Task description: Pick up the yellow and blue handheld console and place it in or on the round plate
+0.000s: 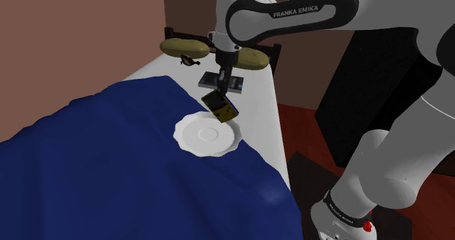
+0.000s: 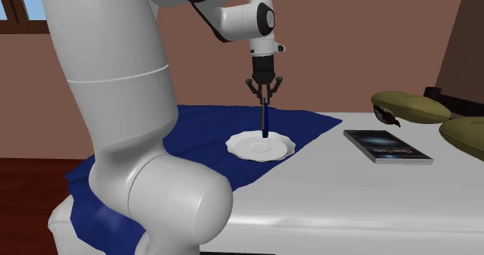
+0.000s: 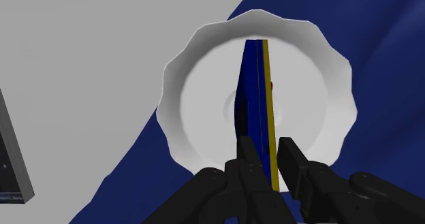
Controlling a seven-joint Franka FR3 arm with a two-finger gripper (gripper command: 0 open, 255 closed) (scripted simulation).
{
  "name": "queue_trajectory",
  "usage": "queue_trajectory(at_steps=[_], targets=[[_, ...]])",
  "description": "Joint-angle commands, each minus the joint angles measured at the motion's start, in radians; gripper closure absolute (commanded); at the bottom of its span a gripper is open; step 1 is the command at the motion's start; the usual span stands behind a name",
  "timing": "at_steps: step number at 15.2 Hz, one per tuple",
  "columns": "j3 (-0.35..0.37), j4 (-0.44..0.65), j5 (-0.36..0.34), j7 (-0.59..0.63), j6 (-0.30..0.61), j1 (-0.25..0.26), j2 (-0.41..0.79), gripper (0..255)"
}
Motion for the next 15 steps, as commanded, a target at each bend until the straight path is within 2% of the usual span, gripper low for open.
queue_trajectory(at_steps=[1, 15], targets=[[0.0, -0.025, -0.001, 0.002, 0.027, 0.0, 0.001, 255], [-0.001, -0.155, -0.009, 0.016, 0.195, -0.001, 0.04, 255]])
